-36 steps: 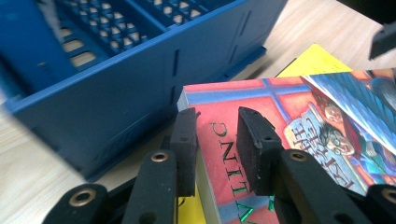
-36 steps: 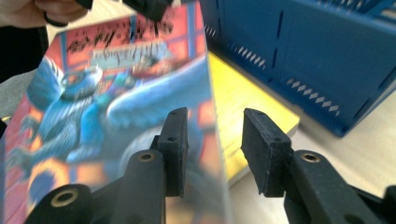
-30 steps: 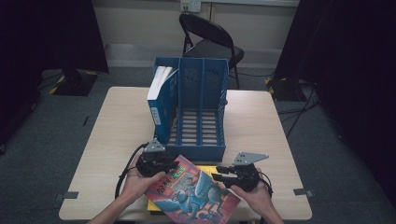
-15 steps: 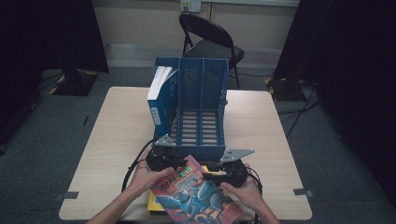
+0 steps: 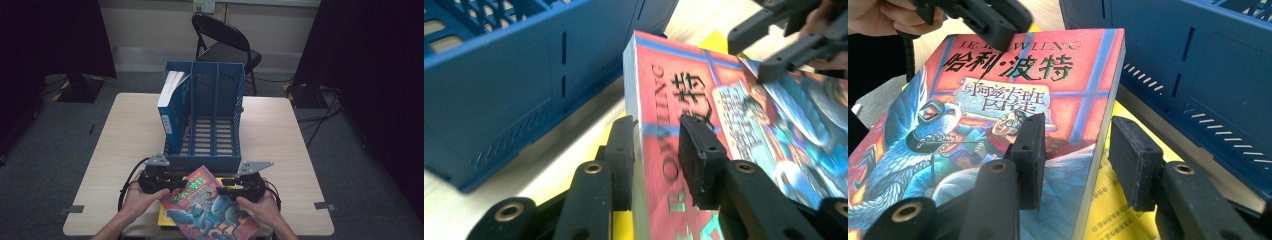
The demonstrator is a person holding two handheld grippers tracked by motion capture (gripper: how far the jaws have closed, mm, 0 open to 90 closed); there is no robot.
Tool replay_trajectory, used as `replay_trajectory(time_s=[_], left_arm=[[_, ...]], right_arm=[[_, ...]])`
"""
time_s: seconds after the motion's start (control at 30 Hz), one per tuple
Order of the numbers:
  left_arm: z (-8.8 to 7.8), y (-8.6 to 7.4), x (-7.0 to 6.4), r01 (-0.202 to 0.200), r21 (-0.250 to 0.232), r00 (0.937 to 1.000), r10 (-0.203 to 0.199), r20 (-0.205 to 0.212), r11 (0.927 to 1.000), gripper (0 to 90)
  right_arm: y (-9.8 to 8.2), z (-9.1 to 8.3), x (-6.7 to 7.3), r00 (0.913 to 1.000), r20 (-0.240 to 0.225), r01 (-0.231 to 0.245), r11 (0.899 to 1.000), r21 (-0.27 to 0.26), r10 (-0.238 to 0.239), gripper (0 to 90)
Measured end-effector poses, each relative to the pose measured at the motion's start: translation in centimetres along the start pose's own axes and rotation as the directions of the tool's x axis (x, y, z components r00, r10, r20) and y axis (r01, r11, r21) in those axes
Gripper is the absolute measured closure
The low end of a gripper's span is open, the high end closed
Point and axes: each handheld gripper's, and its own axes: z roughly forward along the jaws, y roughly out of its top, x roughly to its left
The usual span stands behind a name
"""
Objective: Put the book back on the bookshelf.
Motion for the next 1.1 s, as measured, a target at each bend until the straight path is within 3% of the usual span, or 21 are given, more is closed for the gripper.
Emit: replay_trajectory(time_s=[0.07,0.2,0.57,0.63,0.67,0.77,0.83,1.1], left_arm=[[-0.5,-0.5,0.0,-0.001,0.002,0.9999,0.001,0.013,1.0,66.8],[-2.1,-2.0,-0.6,-0.015,-0.001,0.9999,0.015,-0.007,0.9999,65.2],[-5.0,-4.4,-0.6,0.016,-0.013,0.9996,-0.017,-0.024,0.9998,62.3],[-5.4,-4.8,-0.9,0.006,-0.008,0.9997,-0.006,-0.026,1.0,62.3],[-5.4,-4.8,-0.9,0.006,-0.008,0.9997,-0.006,-0.026,1.0,62.4],[-5.5,-5.5,-1.7,-0.05,0.018,0.9973,0.051,-0.053,0.9986,65.4],[-5.5,-5.7,-1.7,-0.029,0.007,0.9982,0.029,-0.053,0.9996,65.0],[-5.3,-5.8,-1.4,-0.021,0.001,0.9986,0.021,-0.048,0.9998,65.2]], right_arm=[[0.0,0.0,0.1,1.0,0.003,0.004,1.0,0.0,-0.004,59.0],[0.0,0.0,0.1,0.9999,0.008,0.008,1.0,0.0,-0.008,59.1],[0.0,0.0,0.3,0.9996,0.021,0.02,1.0,-0.004,-0.02,59.1],[0.0,0.0,0.3,0.9997,0.019,0.018,1.0,-0.004,-0.018,59.0],[0.0,0.0,0.3,0.9997,0.019,0.018,1.0,-0.004,-0.018,59.0],[0.0,0.0,0.4,0.9995,0.026,0.02,1.0,-0.002,-0.02,59.0],[0.0,0.0,0.3,0.9996,0.023,0.017,1.0,-0.002,-0.017,59.1],[0.0,-0.1,0.5,0.9997,0.013,0.021,1.0,-0.001,-0.021,64.3]])
